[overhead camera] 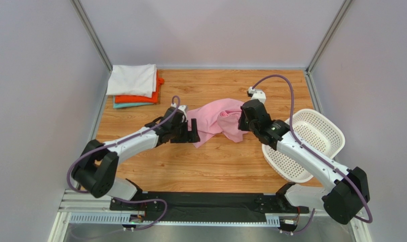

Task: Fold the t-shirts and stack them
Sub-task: Flatten the tshirt out

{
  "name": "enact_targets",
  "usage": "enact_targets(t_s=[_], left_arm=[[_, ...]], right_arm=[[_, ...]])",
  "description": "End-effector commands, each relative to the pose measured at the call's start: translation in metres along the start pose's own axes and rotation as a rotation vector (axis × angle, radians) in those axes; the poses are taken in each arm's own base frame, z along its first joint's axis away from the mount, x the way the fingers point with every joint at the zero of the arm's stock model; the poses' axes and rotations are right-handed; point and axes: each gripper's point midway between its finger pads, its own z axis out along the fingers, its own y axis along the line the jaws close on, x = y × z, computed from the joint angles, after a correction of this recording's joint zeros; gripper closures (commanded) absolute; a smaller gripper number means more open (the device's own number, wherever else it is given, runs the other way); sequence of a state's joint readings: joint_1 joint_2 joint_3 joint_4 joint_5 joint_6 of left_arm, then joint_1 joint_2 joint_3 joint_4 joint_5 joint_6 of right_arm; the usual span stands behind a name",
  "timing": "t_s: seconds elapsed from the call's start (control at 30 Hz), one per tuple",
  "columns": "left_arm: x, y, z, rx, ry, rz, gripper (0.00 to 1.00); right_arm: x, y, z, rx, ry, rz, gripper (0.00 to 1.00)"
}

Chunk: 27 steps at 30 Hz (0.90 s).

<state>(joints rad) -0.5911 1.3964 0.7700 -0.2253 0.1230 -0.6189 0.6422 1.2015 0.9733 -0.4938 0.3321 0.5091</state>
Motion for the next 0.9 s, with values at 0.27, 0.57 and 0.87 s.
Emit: enact_targets(t_s=[0.27, 0.57, 0.87], left_arm=[[0.019, -0.001, 0.04, -0.141, 0.144, 0.056, 0.17], [0.027, 0.016, 0.061, -0.309, 0.195, 0.058, 0.37], [0.035, 0.028, 0.058, -0.465, 0.21, 0.115, 0.67]], right_arm=[[-0.002, -0.015, -0.001, -0.028, -0.027, 0.074, 1.0], [0.003, -0.02, 0.003, -0.039, -0.012, 0.086, 1.0], [0.003, -0.022, 0.003, -0.038, -0.018, 0.085, 1.0]])
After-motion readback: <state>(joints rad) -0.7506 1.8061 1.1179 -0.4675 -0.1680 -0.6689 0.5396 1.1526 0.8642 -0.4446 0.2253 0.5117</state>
